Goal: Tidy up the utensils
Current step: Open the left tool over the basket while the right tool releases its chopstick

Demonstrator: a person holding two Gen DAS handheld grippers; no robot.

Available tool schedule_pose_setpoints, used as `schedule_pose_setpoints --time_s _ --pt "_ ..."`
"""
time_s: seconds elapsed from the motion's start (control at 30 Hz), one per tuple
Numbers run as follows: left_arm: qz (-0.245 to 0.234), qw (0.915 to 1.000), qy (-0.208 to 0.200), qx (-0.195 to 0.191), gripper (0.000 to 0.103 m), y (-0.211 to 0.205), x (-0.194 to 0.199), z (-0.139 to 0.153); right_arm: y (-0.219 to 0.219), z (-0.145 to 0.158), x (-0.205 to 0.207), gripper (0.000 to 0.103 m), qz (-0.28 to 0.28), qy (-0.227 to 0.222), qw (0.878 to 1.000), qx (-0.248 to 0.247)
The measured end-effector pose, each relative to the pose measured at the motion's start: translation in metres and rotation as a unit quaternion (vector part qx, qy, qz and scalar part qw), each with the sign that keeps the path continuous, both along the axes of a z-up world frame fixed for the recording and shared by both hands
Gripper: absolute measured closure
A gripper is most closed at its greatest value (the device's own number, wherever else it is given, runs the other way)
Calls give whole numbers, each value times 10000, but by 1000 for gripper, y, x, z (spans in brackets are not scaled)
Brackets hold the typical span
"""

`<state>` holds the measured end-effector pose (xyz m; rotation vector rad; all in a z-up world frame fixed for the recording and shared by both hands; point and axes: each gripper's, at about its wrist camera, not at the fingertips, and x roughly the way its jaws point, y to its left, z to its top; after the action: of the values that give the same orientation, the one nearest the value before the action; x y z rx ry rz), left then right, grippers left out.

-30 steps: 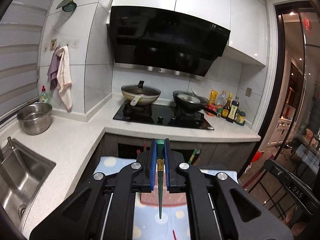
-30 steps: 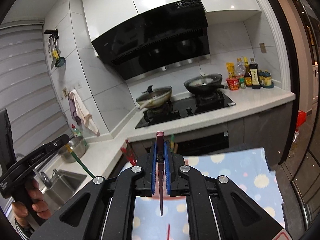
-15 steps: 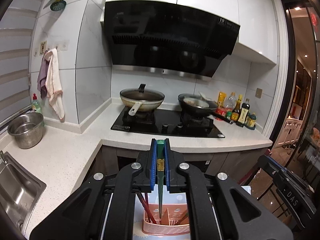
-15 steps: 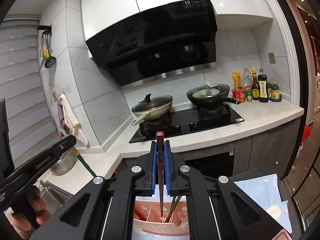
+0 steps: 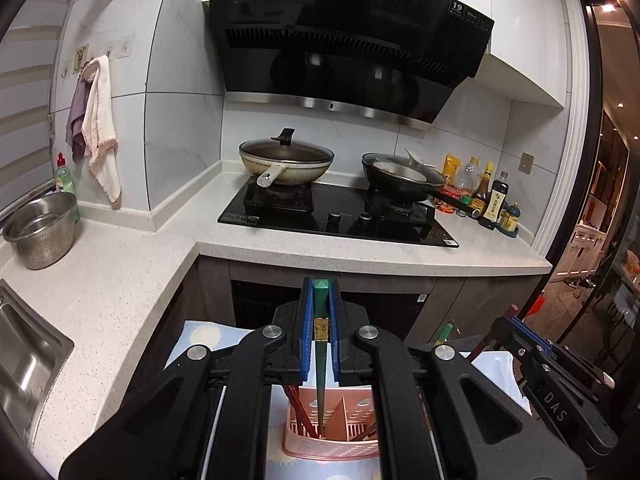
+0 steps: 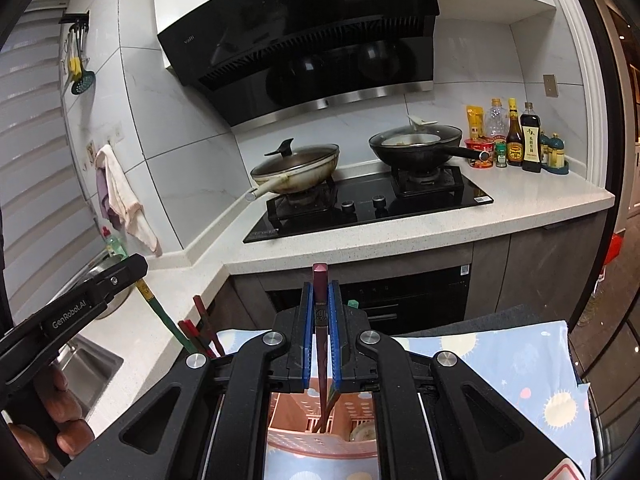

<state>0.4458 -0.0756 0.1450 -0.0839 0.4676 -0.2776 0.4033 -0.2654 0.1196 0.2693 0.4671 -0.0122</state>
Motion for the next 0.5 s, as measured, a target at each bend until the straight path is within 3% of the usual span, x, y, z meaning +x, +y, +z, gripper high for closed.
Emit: schedule_pose_setpoints --time_s 0.13,0.23,0.37,0.5 --pt "-12 10000 87 31 96 0 2 -8 2 -7 2 96 -21 105 9999 -62" --pt "30 9999 122 86 95 -1 1 -13 1 -8 0 90 -51 116 9998 -123" --pt "121 9998 135 101 75 -1 -1 -17 2 -9 -3 80 -74 105 9998 -171" --pt "131 9997 133 154 73 -1 -5 -17 4 -7 -9 76 -65 54 9997 -221"
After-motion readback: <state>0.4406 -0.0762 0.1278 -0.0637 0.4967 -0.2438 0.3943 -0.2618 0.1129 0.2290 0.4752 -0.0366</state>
